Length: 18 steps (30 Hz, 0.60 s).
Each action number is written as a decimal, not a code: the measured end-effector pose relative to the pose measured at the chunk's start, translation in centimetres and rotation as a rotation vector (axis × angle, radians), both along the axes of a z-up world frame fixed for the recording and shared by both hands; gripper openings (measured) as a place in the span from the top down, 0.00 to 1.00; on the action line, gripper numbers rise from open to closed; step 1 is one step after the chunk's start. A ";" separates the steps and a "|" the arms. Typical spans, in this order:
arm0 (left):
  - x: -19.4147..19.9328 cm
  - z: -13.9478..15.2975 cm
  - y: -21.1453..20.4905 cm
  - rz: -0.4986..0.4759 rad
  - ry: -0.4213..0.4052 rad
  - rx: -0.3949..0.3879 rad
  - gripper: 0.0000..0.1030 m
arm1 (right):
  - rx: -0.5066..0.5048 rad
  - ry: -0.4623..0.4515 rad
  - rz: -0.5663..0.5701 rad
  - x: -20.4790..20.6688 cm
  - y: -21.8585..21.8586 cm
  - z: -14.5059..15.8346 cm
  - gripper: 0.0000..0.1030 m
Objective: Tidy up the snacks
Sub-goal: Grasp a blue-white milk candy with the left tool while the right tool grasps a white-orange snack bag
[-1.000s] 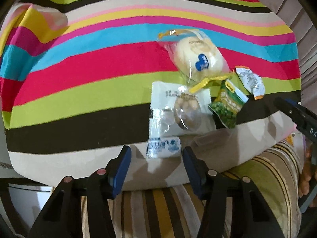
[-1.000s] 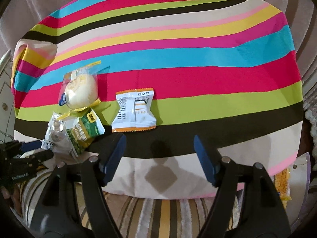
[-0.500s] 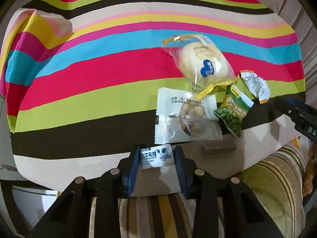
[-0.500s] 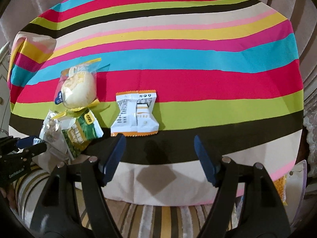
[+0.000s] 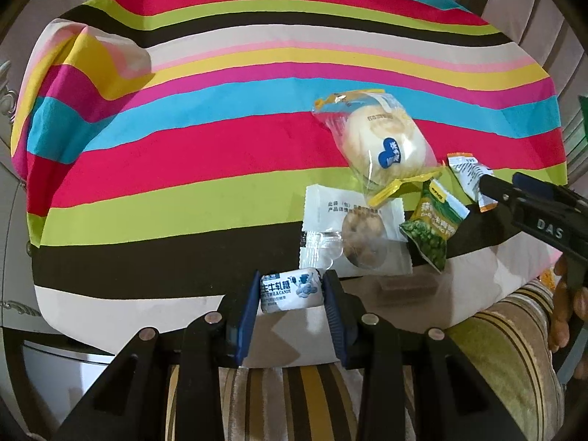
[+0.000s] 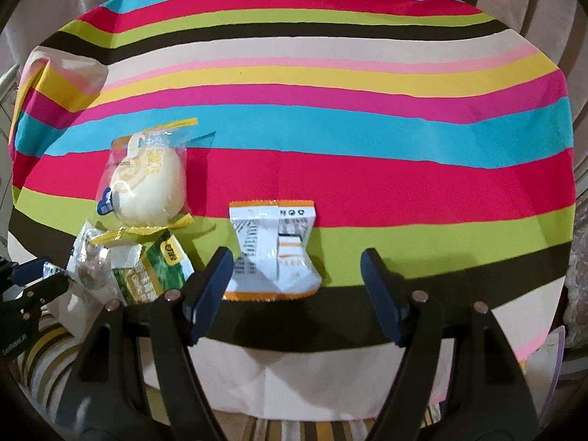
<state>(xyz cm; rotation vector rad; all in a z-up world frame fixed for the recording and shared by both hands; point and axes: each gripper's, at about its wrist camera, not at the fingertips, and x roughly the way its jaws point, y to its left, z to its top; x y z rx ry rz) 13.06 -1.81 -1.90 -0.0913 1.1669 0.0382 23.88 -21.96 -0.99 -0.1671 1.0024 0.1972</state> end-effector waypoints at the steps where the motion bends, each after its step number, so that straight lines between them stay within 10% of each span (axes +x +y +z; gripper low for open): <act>1: -0.2 0.2 -0.1 0.001 -0.001 0.000 0.65 | -0.002 0.004 0.004 0.2 0.2 -0.2 0.28; 18: -0.9 0.0 -0.1 0.010 -0.022 0.020 0.65 | 0.007 0.035 0.027 1.4 0.7 -2.1 0.43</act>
